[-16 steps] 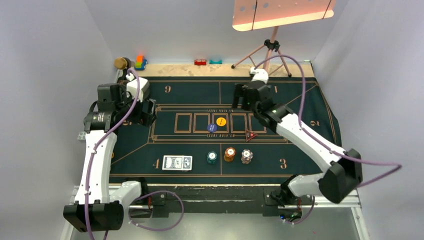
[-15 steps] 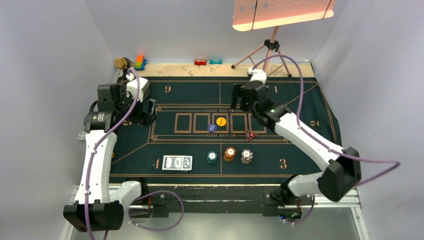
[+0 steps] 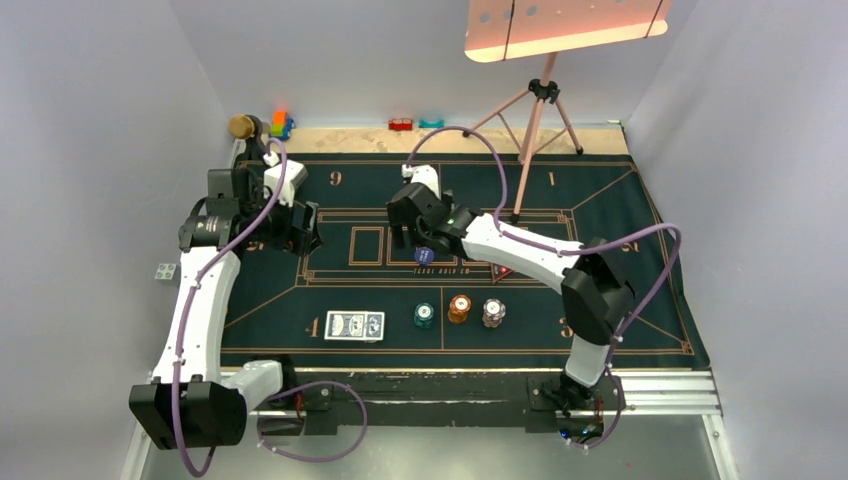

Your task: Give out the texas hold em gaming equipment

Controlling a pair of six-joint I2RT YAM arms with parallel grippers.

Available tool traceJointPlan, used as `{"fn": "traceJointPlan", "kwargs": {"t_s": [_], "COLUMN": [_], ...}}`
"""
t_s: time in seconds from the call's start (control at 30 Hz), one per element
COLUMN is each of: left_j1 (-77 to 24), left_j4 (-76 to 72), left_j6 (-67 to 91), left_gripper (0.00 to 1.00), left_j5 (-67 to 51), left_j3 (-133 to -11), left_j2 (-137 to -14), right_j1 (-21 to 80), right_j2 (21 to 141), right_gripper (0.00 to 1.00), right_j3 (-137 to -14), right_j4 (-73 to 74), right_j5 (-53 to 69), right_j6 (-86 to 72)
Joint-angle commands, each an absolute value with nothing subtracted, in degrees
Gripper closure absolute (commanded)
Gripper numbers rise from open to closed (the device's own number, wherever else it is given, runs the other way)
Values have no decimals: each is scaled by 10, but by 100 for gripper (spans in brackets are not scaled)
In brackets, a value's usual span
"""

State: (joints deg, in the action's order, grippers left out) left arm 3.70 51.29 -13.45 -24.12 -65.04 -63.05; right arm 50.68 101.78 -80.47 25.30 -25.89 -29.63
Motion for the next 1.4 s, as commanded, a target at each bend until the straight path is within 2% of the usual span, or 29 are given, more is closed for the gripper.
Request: {"fn": "traceJointPlan", "kwargs": {"t_s": [0.0, 0.47, 0.8, 1.37], "left_j1": [37, 37, 37, 37], "left_j4": [493, 480, 487, 500], "left_j6": [-130, -113, -109, -107], "left_gripper": [0, 0, 0, 0], "left_j5": [-260, -240, -232, -222], "left_j3": [-645, -634, -642, -649], "left_j2": [-634, -627, -628, -616], "right_j1": [511, 512, 515, 522], "right_j2": [1038, 1122, 1107, 1160], "right_gripper": [7, 17, 22, 22], "right_j3": [-855, -844, -780, -807], "right_j4": [257, 262, 246, 247], "right_j5": [-261, -250, -232, -260], "right_j6": [-304, -344, -380, -371]}}
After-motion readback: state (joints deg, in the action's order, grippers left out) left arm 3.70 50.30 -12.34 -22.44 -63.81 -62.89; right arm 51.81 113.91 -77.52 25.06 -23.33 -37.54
